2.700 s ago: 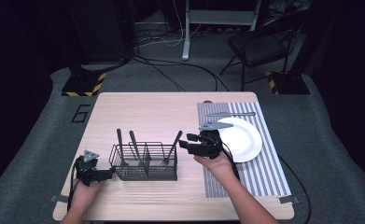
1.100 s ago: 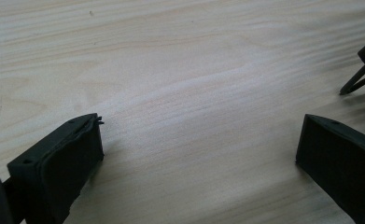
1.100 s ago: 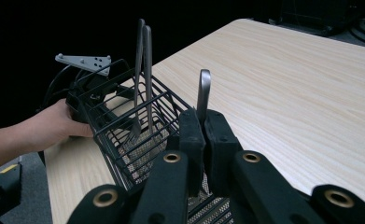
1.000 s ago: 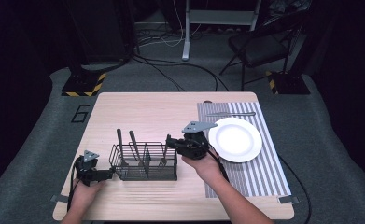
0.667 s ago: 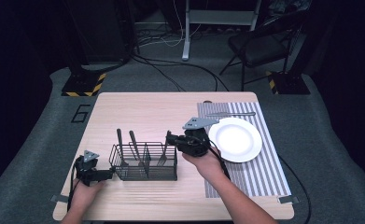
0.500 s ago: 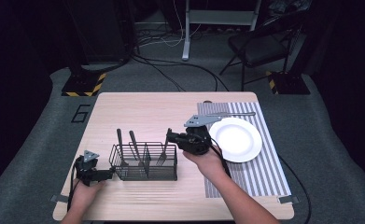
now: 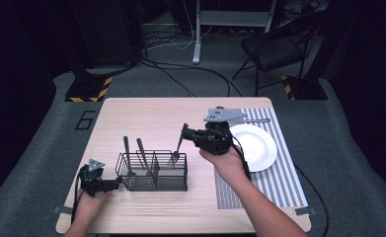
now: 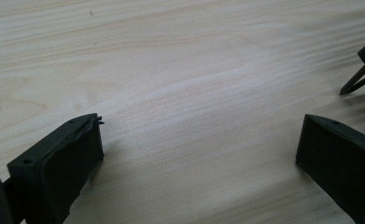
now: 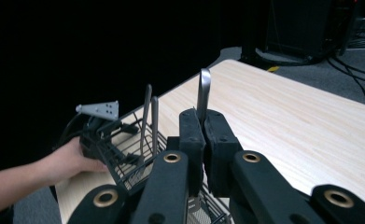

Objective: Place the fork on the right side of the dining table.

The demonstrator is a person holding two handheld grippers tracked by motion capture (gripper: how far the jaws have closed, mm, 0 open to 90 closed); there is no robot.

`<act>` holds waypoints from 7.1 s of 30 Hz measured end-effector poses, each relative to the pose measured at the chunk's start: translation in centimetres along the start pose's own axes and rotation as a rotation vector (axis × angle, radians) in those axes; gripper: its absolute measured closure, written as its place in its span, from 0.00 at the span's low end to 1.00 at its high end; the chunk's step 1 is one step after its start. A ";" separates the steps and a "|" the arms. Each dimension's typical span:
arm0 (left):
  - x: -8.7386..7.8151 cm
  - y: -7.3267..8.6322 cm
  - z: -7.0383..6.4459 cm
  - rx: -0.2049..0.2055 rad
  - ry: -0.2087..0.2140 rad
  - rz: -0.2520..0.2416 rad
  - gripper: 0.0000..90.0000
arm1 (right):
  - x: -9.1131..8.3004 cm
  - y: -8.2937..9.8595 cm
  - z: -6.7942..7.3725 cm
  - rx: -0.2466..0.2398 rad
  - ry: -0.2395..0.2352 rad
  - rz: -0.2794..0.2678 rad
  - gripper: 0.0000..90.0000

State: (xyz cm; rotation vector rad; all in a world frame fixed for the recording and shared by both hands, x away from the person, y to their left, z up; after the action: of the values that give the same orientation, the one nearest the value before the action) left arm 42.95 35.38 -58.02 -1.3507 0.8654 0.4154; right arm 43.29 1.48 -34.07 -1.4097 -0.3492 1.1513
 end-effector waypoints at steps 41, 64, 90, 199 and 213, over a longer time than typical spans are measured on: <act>0.0 0.0 0.0 0.001 -0.001 -0.001 0.00 | -5.0 -0.6 -6.5 0.129 0.183 -0.126 0.97; 0.0 0.0 0.0 0.000 0.000 0.000 0.00 | -7.1 5.0 -7.4 0.173 0.251 -0.124 0.97; 0.0 0.0 0.0 0.000 -0.001 -0.002 0.00 | -8.8 10.6 -9.4 0.230 0.349 -0.118 0.97; 0.0 0.0 0.0 0.002 -0.004 -0.004 0.00 | -13.9 25.3 -17.0 0.945 0.280 -0.361 0.92; 0.0 0.0 0.0 0.002 -0.003 -0.003 0.00 | -13.7 26.4 -17.7 1.038 0.252 -0.379 0.92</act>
State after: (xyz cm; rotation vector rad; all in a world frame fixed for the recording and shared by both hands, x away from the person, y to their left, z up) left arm 42.98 35.40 -58.01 -1.3492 0.8603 0.4140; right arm 39.94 -25.63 -55.26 -0.5154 0.1635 0.6442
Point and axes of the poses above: each handheld gripper's, and its own axes: x roughly forward along the jaws, y roughly out of its underside, z roughly to its left, the point moved 7 cm from there along x, roughly forward along the jaws, and after that the axes turned 4 degrees about z, right-handed, at the moved point
